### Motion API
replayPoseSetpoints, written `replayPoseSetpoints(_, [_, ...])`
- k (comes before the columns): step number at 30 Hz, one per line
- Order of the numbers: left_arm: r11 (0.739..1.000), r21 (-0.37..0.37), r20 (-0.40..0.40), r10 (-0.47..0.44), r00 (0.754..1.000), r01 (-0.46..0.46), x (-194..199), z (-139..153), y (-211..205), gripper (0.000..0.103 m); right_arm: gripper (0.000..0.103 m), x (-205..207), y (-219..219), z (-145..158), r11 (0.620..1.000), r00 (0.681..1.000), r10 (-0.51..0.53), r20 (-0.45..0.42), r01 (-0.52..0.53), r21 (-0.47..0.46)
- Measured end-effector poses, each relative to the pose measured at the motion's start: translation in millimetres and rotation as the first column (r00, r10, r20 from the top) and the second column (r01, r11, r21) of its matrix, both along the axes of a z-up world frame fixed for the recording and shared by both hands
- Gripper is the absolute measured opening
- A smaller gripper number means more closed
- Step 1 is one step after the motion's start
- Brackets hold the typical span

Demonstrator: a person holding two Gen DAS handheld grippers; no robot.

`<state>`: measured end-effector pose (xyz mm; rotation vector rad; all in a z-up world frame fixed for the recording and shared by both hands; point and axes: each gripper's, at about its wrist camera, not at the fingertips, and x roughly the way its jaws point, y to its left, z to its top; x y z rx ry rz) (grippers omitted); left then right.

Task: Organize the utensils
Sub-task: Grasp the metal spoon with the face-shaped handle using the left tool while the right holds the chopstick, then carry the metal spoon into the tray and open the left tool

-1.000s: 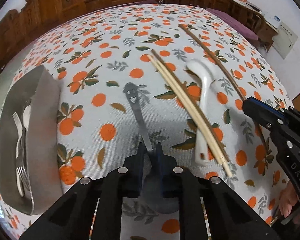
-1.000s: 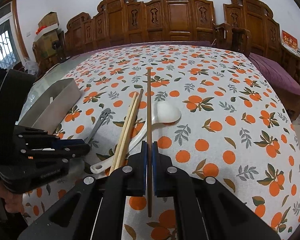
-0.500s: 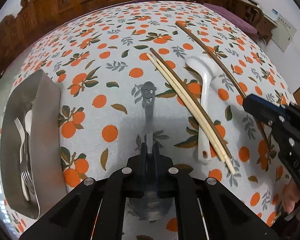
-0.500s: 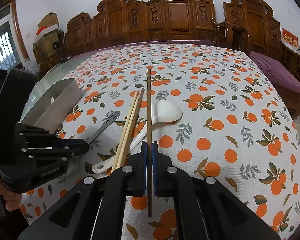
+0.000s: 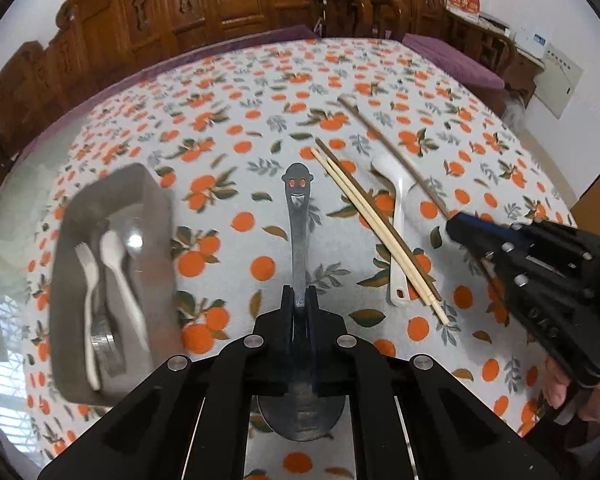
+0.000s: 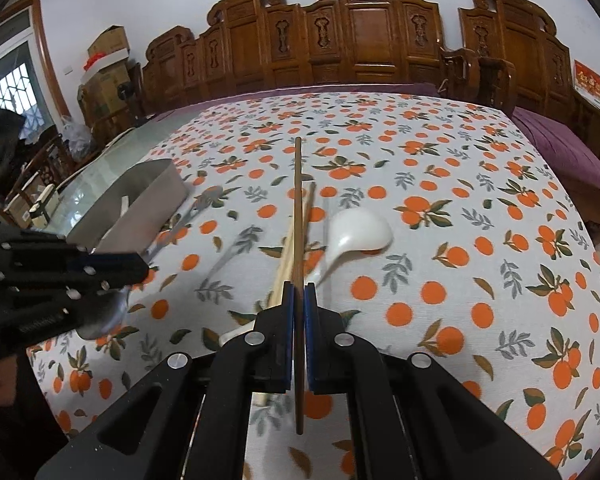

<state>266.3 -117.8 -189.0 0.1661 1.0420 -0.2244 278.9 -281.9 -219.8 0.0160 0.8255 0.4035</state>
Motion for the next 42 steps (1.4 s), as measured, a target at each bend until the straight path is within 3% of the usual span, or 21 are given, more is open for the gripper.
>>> replayPoseSetpoints(10, [0.999, -0.009, 0.065, 0.036, 0.997, -0.036, -16.8, 38.3, 33.9, 0.005, 0.006, -15.6, 31.4, 15.6, 0.995, 0.997, 0.075, -0.017, -0.073, 0.066])
replayPoseSetpoints(26, [0.996, -0.033, 0.090, 0.088, 0.992, -0.085, -24.9, 58.2, 84.1, 0.005, 0.006, -29.9, 64.5, 39.3, 0.990, 0.991, 0.131, -0.015, -0.130, 0.056])
replayPoseSetpoints(34, [0.993, -0.068, 0.054, 0.102, 0.993, -0.099, -10.2, 49.2, 116.5, 0.005, 0.006, -29.2, 91.3, 59.0, 0.986, 0.987, 0.158, -0.030, -0.156, 0.057])
replayPoseSetpoints(42, [0.989, -0.074, -0.006, 0.131, 0.991, -0.131, 20.9, 21.5, 152.0, 0.005, 0.006, -14.6, 117.0, 67.5, 0.981, 0.980, 0.192, -0.052, -0.190, 0.043])
